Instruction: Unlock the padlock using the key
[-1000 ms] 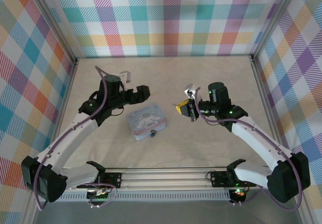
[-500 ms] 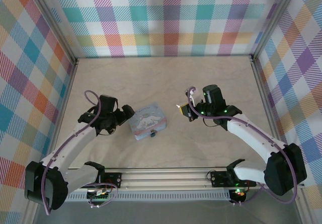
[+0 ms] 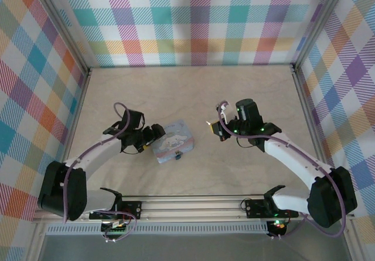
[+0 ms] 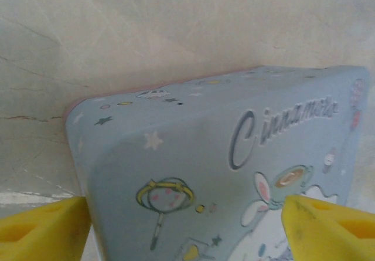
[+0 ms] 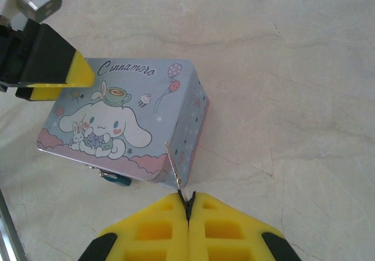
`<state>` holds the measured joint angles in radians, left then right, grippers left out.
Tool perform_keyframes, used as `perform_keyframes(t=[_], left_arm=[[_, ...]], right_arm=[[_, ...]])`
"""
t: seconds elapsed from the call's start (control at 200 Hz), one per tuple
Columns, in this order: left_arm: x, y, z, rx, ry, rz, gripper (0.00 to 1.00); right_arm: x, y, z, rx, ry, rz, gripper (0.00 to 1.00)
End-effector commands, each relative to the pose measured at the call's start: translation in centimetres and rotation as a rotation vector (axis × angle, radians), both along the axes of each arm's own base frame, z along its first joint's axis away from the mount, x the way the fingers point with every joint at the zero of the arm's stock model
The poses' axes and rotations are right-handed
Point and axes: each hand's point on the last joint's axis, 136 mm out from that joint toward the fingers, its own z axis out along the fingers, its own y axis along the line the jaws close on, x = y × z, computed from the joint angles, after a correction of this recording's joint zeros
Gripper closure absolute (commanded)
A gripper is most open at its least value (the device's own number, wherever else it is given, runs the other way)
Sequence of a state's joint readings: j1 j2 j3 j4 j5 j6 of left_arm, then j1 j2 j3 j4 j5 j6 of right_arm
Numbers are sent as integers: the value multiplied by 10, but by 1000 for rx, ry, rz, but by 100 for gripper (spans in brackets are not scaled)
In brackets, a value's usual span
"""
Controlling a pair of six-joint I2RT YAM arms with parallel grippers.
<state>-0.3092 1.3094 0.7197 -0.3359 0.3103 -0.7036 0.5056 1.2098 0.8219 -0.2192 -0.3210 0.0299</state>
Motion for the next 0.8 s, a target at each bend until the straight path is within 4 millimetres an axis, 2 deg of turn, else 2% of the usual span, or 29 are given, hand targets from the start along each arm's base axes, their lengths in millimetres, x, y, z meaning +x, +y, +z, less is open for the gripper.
perform_keyframes(t=[0.0, 0.265, 0.575, 0.795], left_arm=[[14, -11, 7, -22, -42, -87, 23], [33, -26, -10, 52, -23, -255, 40], [47, -60, -31, 111, 1, -530, 46], [78, -80, -33, 137, -38, -653, 44]], right_arm=[[-6, -1, -3, -11, 11, 4, 100], [-10, -6, -4, -28, 9, -2, 100], [-21, -16, -6, -53, 6, -9, 100], [-30, -23, -10, -57, 19, -26, 100]])
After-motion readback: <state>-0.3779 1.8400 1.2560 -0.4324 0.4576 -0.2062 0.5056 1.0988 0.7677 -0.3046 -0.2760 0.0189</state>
